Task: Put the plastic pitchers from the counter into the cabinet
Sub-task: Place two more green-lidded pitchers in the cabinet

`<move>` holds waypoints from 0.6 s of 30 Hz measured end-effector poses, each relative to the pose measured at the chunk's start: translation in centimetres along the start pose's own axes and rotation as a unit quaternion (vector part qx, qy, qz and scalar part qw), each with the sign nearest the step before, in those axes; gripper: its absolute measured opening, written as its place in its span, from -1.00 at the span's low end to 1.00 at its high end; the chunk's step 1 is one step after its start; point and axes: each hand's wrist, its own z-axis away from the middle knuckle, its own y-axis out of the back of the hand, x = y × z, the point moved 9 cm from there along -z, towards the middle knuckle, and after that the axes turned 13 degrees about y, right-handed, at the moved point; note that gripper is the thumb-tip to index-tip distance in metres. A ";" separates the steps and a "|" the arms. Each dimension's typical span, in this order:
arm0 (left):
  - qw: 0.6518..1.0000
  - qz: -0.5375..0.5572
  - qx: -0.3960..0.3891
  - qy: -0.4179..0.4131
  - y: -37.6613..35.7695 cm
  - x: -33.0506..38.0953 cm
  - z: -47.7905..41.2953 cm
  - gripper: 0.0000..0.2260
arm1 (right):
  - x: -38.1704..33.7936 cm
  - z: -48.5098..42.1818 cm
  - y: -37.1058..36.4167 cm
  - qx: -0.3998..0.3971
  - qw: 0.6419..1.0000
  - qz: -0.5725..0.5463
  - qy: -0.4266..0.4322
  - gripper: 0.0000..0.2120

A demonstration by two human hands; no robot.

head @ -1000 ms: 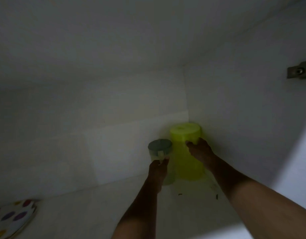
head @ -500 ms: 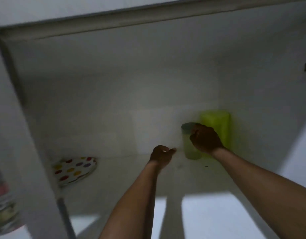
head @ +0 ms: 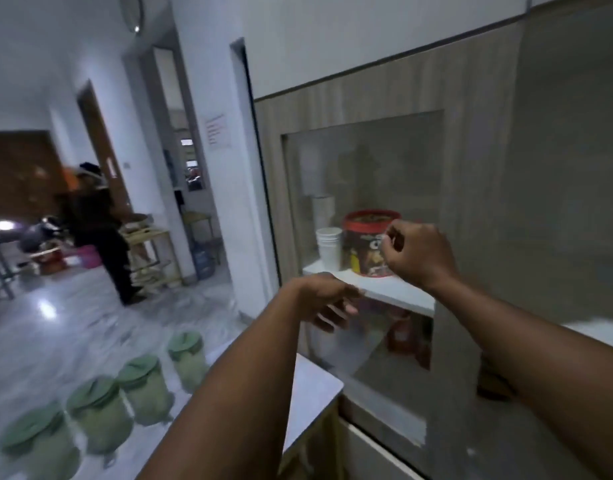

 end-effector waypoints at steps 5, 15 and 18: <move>0.973 0.090 0.206 0.060 15.5 -14.7 2.6 -0.61 | -15.3 -2.4 -14.8 -0.212 0.963 -0.125 0.105 -0.80; 0.877 0.102 0.422 0.204 30.6 -37.7 1.1 -0.80 | -28.7 -0.1 -45.4 -0.435 0.869 -0.229 0.057 -0.54; 0.868 0.132 0.398 0.266 30.9 -42.3 -4.0 -0.80 | -28.0 2.7 -55.1 -0.490 0.836 -0.244 -0.040 -0.29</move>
